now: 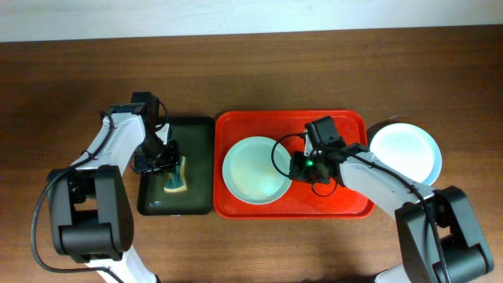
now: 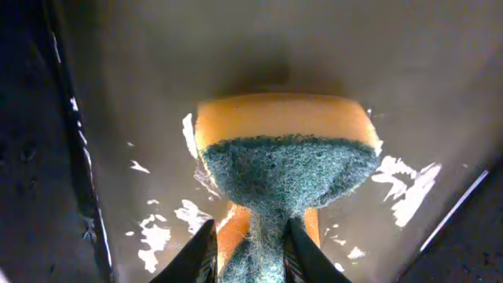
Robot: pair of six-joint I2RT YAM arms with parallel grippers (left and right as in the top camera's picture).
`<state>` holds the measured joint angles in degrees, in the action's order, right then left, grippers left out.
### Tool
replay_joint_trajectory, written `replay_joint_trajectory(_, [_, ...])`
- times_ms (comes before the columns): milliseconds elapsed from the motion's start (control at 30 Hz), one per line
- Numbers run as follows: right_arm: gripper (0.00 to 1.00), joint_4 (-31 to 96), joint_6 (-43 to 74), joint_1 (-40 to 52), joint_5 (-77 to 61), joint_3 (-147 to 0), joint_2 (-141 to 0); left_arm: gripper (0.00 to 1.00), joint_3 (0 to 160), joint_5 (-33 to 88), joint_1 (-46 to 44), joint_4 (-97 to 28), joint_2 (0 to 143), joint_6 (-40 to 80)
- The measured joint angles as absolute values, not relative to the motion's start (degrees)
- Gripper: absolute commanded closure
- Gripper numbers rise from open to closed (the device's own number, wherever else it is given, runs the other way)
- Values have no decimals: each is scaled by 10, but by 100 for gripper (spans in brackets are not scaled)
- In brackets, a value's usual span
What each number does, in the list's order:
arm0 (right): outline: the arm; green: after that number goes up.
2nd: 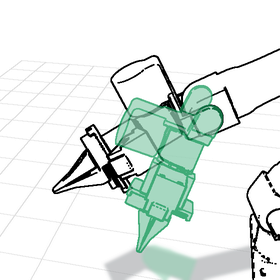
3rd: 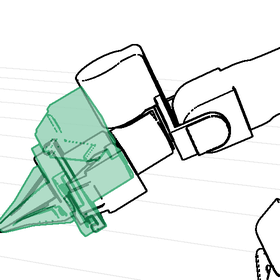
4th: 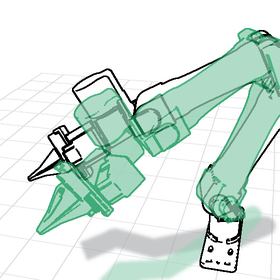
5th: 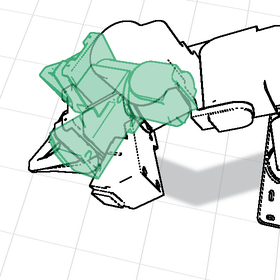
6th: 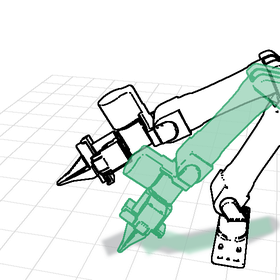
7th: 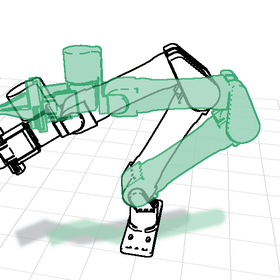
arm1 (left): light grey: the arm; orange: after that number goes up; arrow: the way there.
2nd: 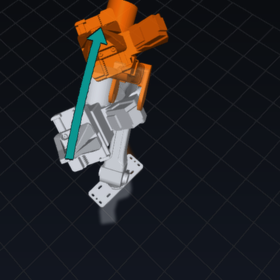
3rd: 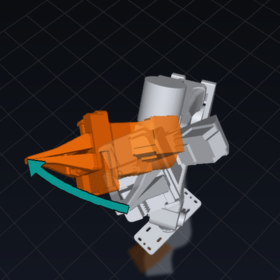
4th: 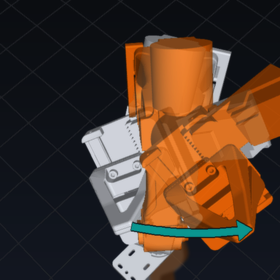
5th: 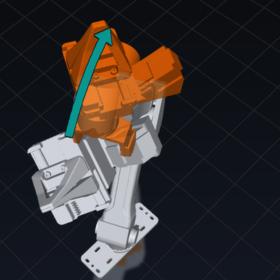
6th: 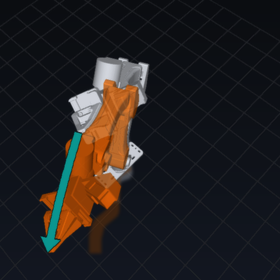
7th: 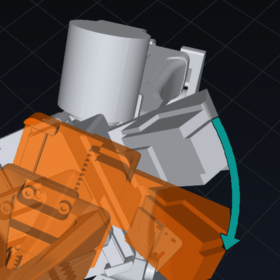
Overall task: Clean dirty plates on tray and stack at the side
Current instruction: 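Release the sponge and withdraw the left arm to rest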
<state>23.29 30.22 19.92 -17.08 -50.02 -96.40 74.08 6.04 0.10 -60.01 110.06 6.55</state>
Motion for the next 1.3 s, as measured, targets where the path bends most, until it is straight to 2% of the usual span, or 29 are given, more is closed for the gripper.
replay_joint_trajectory(133, [95, 233, 302, 199, -171, -500, -964, 71, 741, 67, 1, -602, 1081, 66])
replay_joint_trajectory(200, [94, 233, 302, 199, -171, -500, -964, 69, 740, 69, 3, -602, 1021, 76])
replay_joint_trajectory(233, [90, 233, 302, 199, -171, -500, -964, 65, 740, 70, 6, -603, 987, 81])
replay_joint_trajectory(267, [86, 234, 302, 199, -171, -500, -964, 53, 740, 71, 11, -604, 957, 90])
replay_joint_trajectory(300, [85, 236, 302, 199, -171, -500, -964, 0, 740, 71, 21, -608, 917, 102])
replay_joint_trajectory(500, [80, 237, 302, 199, -171, -500, -964, 1, 741, 71, 84, -612, 794, 129])
replay_joint_trajectory(1300, [81, 237, 302, 199, -171, -500, -964, 1, 741, 71, 86, -615, 792, 131])
